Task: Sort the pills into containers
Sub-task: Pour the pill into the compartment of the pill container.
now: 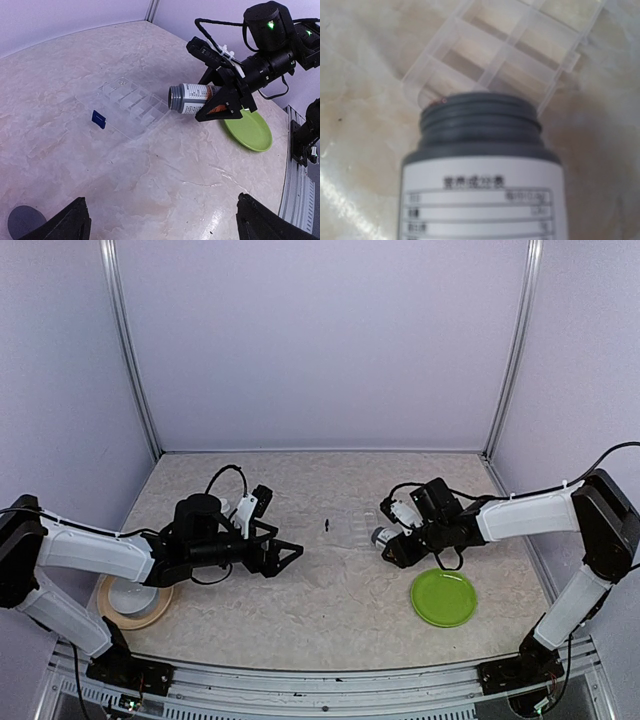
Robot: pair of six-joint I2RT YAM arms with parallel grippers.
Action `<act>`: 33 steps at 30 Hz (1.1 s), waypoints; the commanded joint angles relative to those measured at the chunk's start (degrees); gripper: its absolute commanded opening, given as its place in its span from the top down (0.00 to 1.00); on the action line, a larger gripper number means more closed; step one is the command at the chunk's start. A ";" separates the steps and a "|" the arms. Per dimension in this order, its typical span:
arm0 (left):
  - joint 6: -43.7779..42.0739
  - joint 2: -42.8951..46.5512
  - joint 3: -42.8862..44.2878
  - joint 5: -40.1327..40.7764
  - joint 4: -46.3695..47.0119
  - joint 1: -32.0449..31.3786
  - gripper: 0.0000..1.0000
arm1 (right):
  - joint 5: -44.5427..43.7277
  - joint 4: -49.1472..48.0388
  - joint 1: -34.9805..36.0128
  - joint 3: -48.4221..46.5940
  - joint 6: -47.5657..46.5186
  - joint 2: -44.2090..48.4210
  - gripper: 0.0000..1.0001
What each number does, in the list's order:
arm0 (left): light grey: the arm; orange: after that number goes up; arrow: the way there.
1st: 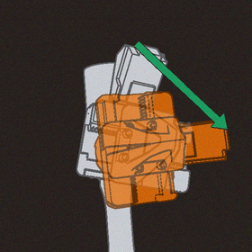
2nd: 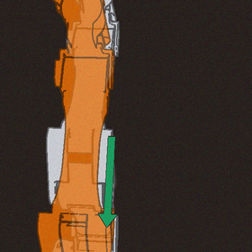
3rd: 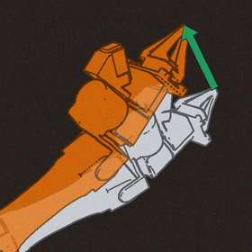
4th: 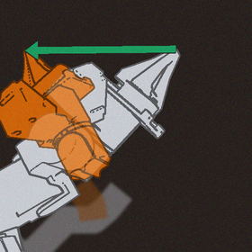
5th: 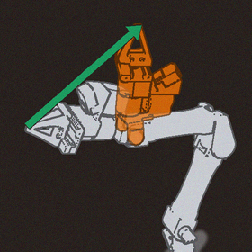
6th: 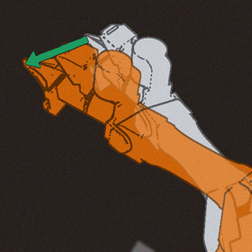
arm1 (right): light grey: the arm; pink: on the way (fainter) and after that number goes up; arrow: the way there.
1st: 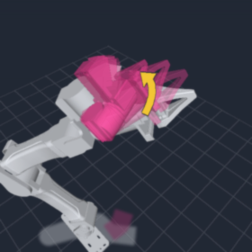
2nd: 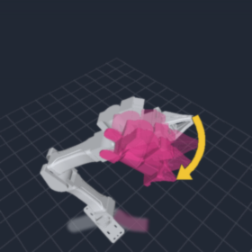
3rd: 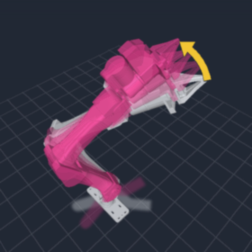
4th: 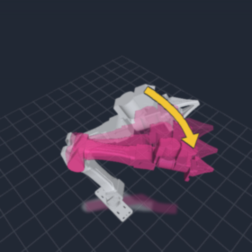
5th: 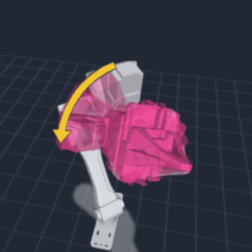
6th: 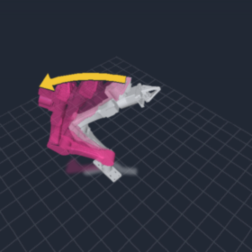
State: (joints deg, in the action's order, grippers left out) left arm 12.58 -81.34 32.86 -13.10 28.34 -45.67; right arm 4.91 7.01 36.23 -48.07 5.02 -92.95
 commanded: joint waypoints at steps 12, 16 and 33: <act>-0.01 -1.06 0.01 -0.79 1.70 0.41 0.01 | -0.09 4.33 -0.63 -3.90 -0.05 -1.25 1.00; 0.04 -0.97 0.01 -0.85 1.63 0.41 0.01 | 0.05 5.00 -0.72 -4.33 -0.09 -1.57 1.00; 0.00 -1.04 0.01 -0.94 1.63 0.38 0.01 | 0.77 8.19 -1.20 -6.36 0.17 -2.96 1.00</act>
State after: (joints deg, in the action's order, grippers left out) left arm 12.58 -82.00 32.86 -13.32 28.73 -45.67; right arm 5.17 13.98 35.86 -52.82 5.04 -94.96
